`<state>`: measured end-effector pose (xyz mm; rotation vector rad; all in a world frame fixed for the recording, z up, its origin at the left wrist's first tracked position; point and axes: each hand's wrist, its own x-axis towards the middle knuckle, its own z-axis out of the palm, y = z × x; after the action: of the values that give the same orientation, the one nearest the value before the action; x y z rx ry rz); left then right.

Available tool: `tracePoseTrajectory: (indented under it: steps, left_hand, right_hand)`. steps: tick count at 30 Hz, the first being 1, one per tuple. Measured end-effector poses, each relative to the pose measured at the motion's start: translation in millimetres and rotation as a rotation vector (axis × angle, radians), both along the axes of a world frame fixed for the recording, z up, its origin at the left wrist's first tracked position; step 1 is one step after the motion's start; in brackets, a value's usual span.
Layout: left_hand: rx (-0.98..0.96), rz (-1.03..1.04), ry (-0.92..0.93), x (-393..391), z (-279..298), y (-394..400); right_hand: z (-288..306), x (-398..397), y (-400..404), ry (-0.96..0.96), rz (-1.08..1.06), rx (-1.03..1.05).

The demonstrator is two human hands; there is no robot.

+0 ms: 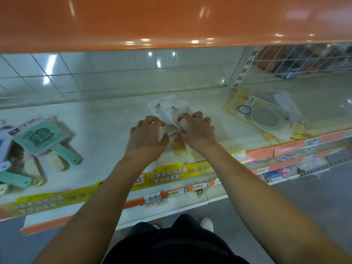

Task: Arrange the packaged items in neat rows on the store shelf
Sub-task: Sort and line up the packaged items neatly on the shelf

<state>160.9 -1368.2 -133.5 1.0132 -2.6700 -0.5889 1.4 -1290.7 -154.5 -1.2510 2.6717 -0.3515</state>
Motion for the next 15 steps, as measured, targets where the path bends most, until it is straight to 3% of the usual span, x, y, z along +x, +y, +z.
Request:
tracePoseTrajectory:
  steps: [9,15]
  left_hand:
    - [0.003,0.081,-0.013,-31,6,27]
    - [-0.025,0.178,0.000,-36,7,38]
  right_hand:
    - [2,-34,19,-0.073,0.057,0.037]
    - [10,-47,10,0.019,0.232,0.125]
